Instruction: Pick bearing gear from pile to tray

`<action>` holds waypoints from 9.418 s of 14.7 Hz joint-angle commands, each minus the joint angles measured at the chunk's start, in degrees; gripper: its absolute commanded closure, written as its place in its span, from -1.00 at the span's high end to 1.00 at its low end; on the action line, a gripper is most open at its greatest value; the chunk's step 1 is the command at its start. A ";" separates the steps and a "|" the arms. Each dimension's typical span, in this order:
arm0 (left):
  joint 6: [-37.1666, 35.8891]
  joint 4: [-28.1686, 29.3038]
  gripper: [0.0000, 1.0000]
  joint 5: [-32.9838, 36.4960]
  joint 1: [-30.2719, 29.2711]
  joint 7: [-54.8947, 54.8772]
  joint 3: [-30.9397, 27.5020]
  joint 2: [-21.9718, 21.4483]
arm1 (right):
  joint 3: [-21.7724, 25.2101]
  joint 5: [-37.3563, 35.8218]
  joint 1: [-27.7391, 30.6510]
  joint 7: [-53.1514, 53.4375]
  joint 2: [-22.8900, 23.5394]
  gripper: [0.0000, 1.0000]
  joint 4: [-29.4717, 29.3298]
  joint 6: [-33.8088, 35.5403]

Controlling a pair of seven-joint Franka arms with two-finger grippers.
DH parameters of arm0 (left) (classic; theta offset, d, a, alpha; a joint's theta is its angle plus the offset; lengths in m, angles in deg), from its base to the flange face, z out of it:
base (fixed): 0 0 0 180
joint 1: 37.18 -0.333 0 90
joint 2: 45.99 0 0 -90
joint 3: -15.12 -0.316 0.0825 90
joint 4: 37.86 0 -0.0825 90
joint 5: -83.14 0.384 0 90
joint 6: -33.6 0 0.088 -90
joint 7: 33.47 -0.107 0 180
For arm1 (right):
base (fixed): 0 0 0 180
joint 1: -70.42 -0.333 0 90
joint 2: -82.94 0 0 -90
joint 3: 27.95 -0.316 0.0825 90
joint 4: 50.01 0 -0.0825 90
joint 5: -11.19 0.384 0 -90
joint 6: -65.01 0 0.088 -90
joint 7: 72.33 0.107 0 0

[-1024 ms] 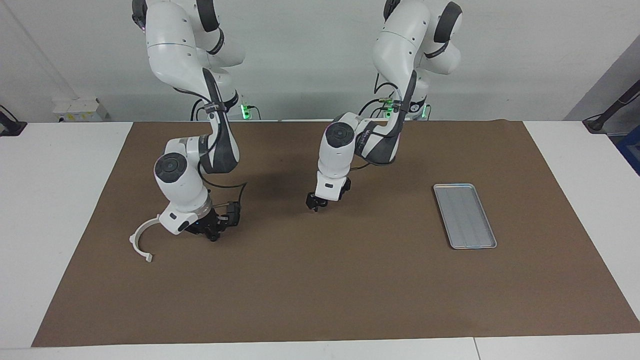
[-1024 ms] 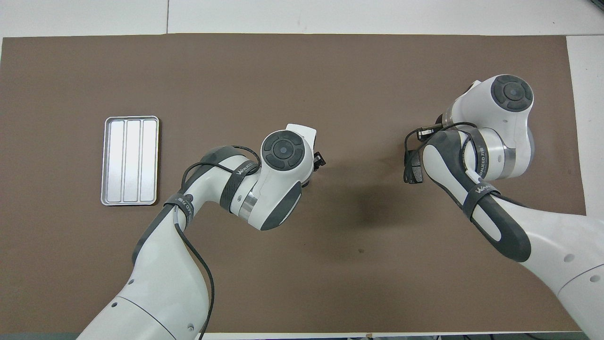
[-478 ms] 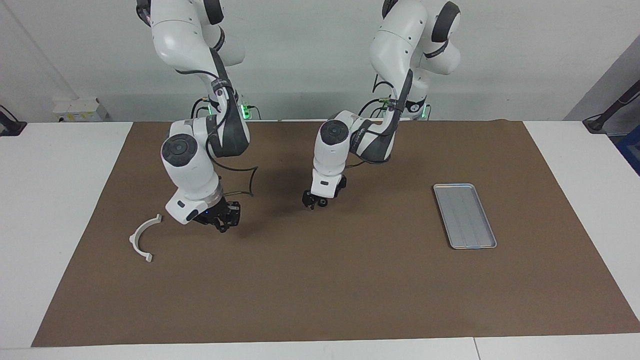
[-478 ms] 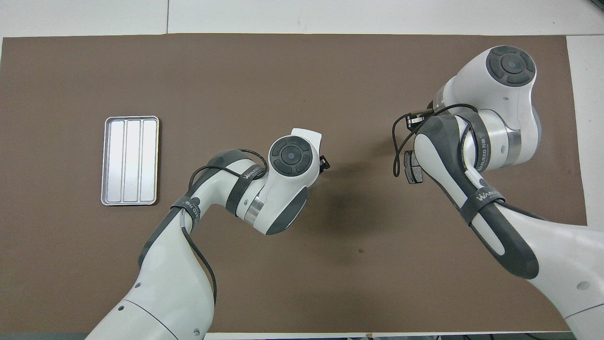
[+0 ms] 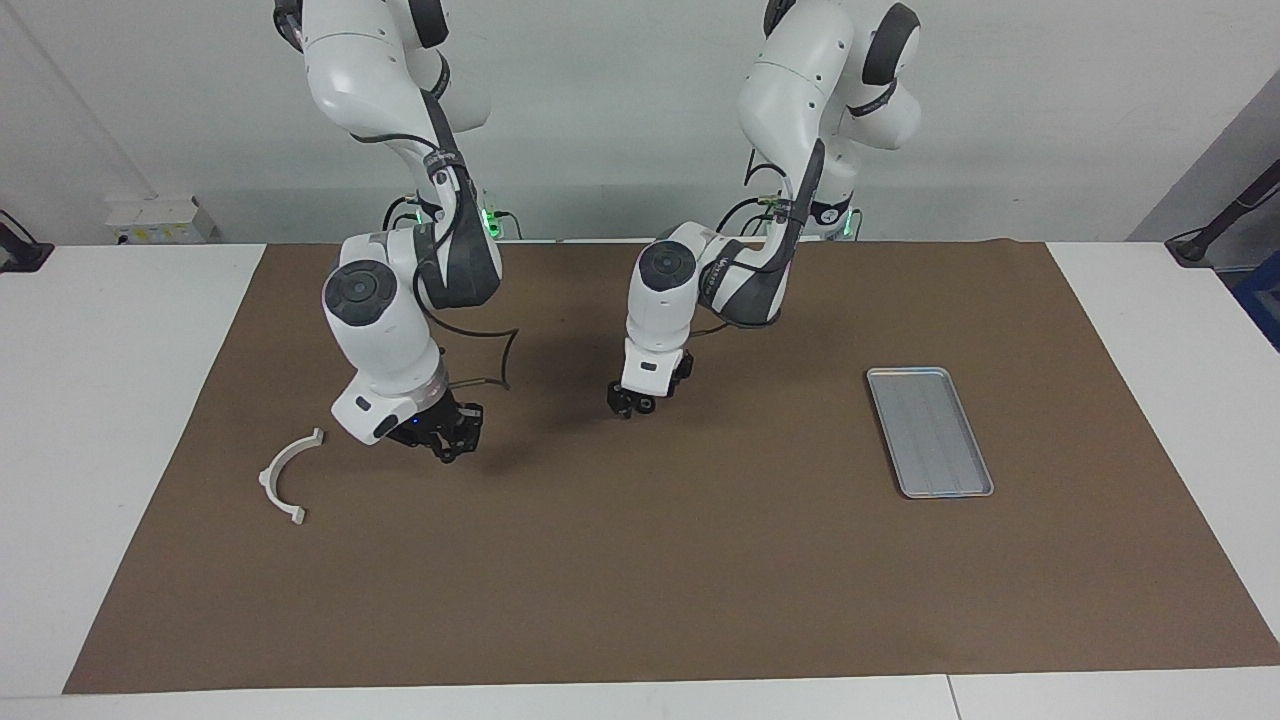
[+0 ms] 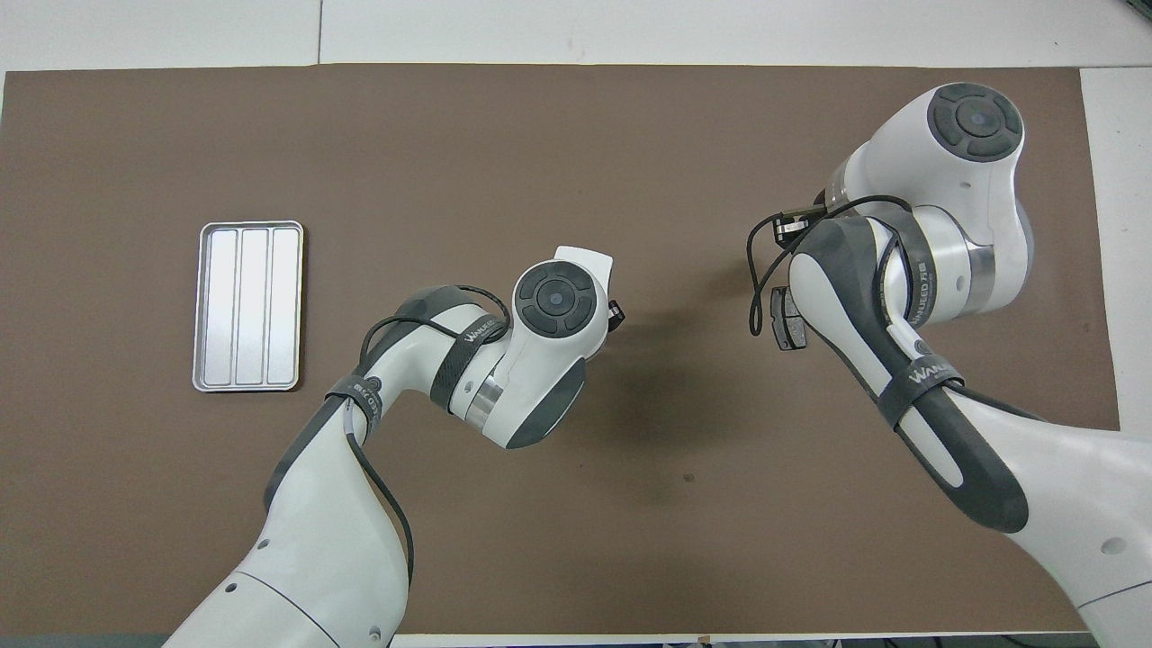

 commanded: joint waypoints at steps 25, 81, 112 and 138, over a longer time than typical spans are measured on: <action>-0.42 22.91 -1.00 1.38 -38.24 -64.55 -2.34 -21.02 | -0.58 -4.06 -28.22 45.61 4.71 -1.00 2.64 -10.60; -2.35 -3.01 0.03 1.46 1.30 4.17 -2.52 2.27 | 0.38 4.03 11.42 -5.89 -20.33 0.95 -9.40 29.91; -0.33 8.15 -1.00 3.40 -38.87 -63.16 -2.43 -8.63 | 0.21 -2.21 11.34 -5.54 -21.48 0.95 -7.47 31.41; -17.44 4.29 1.00 3.05 -40.02 -63.07 -2.52 -21.01 | 0.21 -2.04 11.34 -5.54 -21.57 1.00 -7.38 30.88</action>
